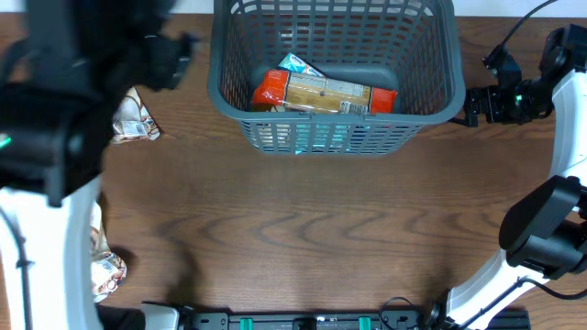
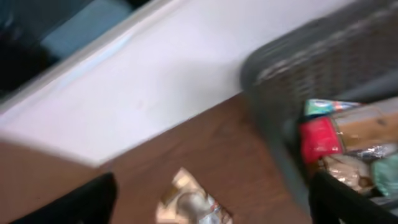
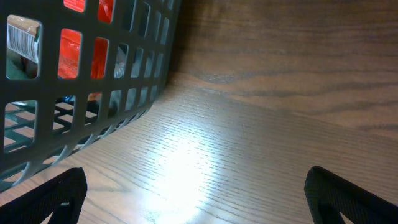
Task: Pack container
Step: 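Move the left gripper toward the crumpled snack pouch at upper left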
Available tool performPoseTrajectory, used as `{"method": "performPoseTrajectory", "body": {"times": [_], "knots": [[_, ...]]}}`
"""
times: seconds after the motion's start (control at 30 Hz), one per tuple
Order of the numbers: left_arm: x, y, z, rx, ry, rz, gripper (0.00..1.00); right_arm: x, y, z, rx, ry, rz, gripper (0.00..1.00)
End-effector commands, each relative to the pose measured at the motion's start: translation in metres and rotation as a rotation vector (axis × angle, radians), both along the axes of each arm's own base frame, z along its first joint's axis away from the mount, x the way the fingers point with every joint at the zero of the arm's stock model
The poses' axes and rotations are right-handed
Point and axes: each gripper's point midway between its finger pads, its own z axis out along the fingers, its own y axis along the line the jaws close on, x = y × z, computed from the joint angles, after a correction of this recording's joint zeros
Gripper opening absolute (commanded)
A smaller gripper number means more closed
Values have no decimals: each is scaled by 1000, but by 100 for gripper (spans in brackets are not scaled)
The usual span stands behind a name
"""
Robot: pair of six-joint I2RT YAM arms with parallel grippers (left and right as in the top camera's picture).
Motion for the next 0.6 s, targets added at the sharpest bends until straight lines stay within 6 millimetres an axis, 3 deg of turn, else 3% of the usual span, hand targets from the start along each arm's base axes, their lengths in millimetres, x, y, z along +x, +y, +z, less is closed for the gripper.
{"method": "performPoseTrajectory", "body": {"times": [0.0,0.17,0.27,0.57], "knots": [[10,48,-28,-188,83,271,93,0,5,3,18,-7,0,99],[21,104,-76,-305,201,523,96,0,5,4,19,-8,0,99],[38,123,-108,-314,277,589,97,0,5,4,22,-9,1,99],[88,171,-238,-348,549,725,100,0,5,4,21,-9,2,99]]}}
